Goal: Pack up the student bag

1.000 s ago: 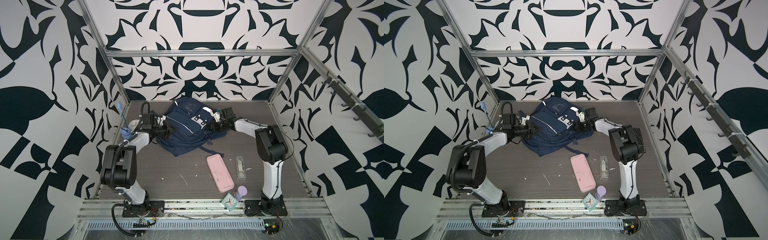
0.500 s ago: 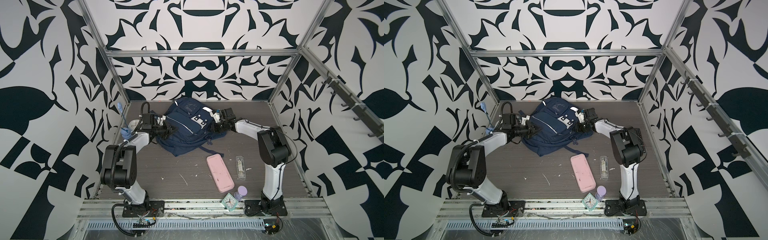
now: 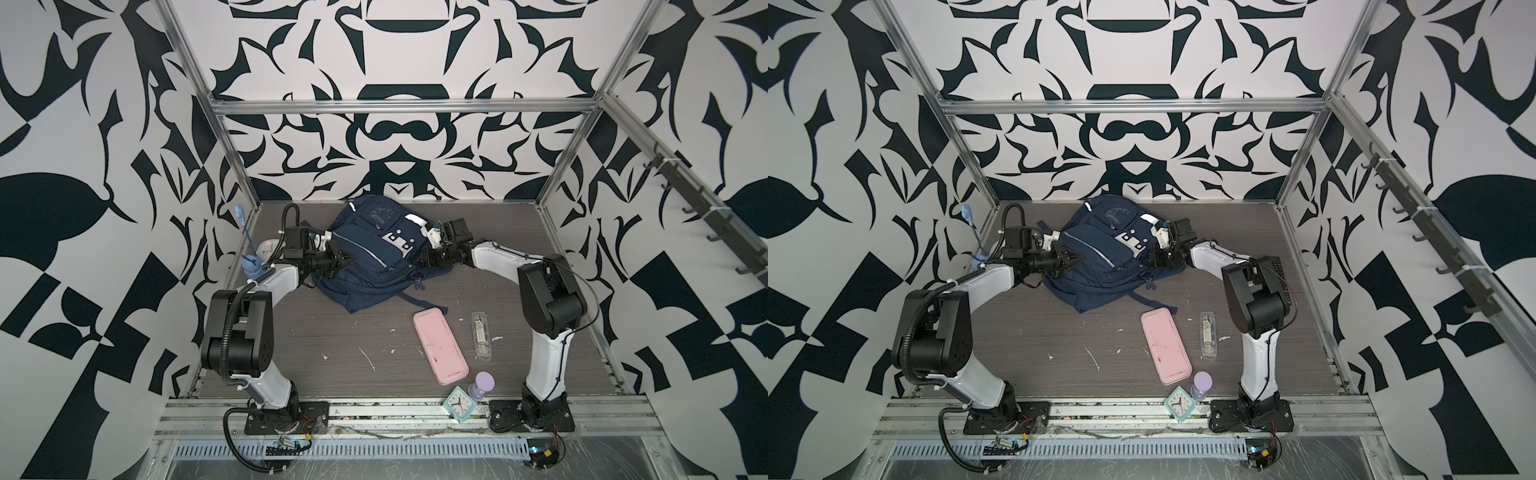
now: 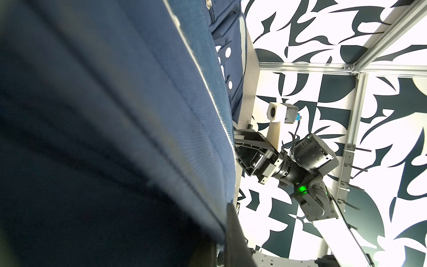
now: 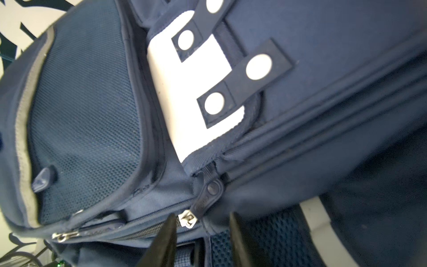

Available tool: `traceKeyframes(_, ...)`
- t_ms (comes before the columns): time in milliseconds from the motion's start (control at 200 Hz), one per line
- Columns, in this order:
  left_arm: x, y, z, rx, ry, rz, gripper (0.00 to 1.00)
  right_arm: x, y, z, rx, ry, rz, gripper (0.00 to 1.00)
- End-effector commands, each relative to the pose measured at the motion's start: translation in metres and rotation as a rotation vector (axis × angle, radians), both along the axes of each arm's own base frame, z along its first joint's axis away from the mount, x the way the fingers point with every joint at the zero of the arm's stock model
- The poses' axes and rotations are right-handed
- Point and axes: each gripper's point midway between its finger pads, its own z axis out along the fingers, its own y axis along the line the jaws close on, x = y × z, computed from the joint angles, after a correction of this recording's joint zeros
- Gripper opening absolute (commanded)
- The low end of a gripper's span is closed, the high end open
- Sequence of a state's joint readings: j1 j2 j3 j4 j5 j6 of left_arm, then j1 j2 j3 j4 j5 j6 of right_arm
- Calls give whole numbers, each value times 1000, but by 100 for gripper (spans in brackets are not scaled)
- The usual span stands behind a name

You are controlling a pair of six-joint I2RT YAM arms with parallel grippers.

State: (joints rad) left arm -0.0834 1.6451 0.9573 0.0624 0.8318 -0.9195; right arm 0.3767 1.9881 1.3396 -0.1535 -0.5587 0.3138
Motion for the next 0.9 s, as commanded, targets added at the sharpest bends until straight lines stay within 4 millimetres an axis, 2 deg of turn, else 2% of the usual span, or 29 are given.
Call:
traceKeyframes(0, 6, 3, 10, -8, -46, 0, 5, 10, 2, 27, 4, -53, -19, 44)
traceKeyframes(110, 5, 3, 12, -9, -47, 2, 5, 20, -2, 21, -52, -29, -53, 44)
traceKeyframes(290, 6, 3, 15, -9, -55, 2, 5, 25, -1, 9, -90, 23, -64, 43)
traceKeyframes(585, 7, 3, 16, -9, -56, 4, 5, 15, 3, 1, -227, 21, -63, 43)
traceKeyframes(715, 8, 3, 14, -8, -54, 5, 5, 10, 9, -1, -235, 34, -62, 45)
traceKeyframes(805, 8, 3, 12, -8, -49, 5, 5, 11, 12, 0, -234, 48, -83, 49)
traceKeyframes(895, 7, 3, 13, -7, -53, 4, 5, 13, 8, -2, -307, 41, -109, 49)
